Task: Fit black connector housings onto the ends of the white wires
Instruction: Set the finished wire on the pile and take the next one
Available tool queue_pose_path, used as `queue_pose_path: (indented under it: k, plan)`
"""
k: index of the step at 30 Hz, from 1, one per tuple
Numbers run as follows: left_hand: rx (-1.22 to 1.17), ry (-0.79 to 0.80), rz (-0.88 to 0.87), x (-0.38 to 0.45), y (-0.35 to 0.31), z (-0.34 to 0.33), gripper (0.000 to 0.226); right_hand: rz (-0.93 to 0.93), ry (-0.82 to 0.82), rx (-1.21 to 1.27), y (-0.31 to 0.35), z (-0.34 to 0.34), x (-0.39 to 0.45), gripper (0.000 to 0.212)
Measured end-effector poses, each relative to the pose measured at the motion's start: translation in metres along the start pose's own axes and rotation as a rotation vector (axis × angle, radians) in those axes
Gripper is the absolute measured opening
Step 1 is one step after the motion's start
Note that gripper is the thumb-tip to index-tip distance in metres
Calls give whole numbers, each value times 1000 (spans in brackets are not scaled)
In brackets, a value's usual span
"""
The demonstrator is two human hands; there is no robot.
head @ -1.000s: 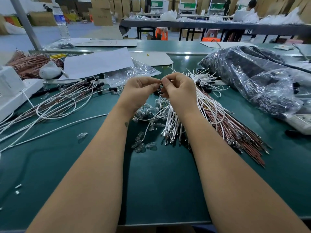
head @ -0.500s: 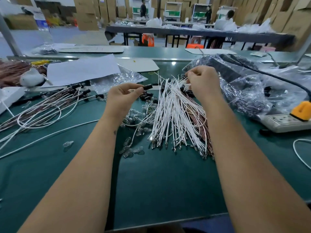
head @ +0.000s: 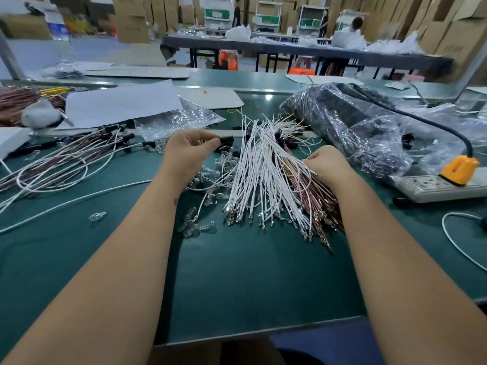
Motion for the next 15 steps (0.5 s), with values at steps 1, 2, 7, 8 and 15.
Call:
queue_pose_path:
  k: [1, 2, 7, 8, 15]
  plan:
    - [4, 0, 0, 0, 1, 0, 10, -2, 19, 31, 0, 0, 0, 37]
    - [9, 0, -2, 0, 1, 0, 10, -7, 44, 51, 1, 0, -1, 39]
    - [13, -11, -6, 0, 1, 0, 7, -65, 28, 40, 6, 1, -3, 37]
    - [6, -16, -4, 0, 1, 1, 6, -71, 1, 24, 6, 2, -2, 36]
    - [11, -92, -1, 1, 4, 7, 5, -27, -204, 32, 2, 20, -5, 9]
Point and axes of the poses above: each hand's wrist, its own x-axis towards the middle knuckle, its own z-axis out of the back of the hand, y = z × x, the point moved 5 cm from there along x, towards the middle knuckle, and after that the axes turned 5 degrees about -x, right-handed, at the moved point
